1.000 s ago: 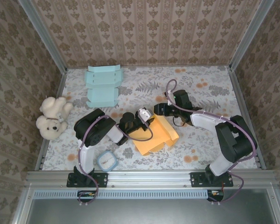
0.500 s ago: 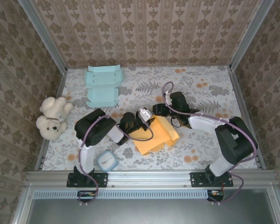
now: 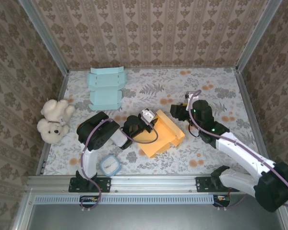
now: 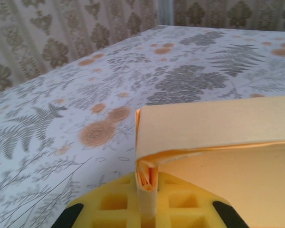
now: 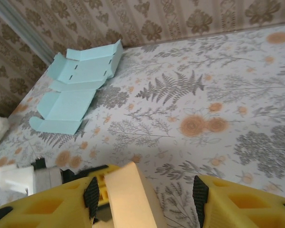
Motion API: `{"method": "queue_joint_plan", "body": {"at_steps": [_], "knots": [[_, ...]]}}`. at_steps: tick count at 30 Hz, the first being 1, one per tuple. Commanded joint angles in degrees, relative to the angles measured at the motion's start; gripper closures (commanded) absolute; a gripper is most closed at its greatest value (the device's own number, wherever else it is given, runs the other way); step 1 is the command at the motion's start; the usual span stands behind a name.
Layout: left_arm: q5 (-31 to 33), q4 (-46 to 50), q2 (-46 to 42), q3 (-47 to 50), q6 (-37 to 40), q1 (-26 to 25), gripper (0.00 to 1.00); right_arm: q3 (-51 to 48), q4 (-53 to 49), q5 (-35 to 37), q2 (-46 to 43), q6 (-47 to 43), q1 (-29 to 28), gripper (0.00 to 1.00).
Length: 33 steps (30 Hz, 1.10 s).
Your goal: Fold the paper box
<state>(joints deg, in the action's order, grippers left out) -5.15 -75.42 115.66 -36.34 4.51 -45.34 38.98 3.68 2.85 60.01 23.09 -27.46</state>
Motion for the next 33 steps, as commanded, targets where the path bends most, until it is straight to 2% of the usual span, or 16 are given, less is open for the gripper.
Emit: {"method": "queue_joint_plan", "body": {"at_steps": [1, 6, 11, 17, 27, 33], "knots": [[8.9, 0.7, -2.7, 1.5, -5.3, 0.5, 1.00, -2.4, -4.9, 4.9, -2.0, 1.8, -0.5, 0.43], [17.8, 0.8, -3.6, 2.6, -11.1, 0.8, 1.00, -3.1, -4.6, 5.6, -0.6, 3.0, -0.5, 0.43], [24.4, 0.7, -2.6, 2.8, -12.7, 0.7, 1.00, -0.9, -3.5, 0.7, 2.5, 5.8, -1.0, 0.43], [27.7, 0.8, -1.8, 2.6, -13.3, 0.7, 1.00, 2.1, -0.9, -0.8, 8.7, 7.8, -3.7, 0.43], [28.9, 0.7, -2.2, 2.7, -13.4, 0.5, 1.00, 5.6, 5.2, -1.8, 21.5, 11.3, -3.9, 0.43], [29.4, 0.7, -1.6, 2.3, -14.4, -0.2, 1.00, 5.4, 12.1, -8.5, 26.0, 15.7, -3.9, 0.43]]}}
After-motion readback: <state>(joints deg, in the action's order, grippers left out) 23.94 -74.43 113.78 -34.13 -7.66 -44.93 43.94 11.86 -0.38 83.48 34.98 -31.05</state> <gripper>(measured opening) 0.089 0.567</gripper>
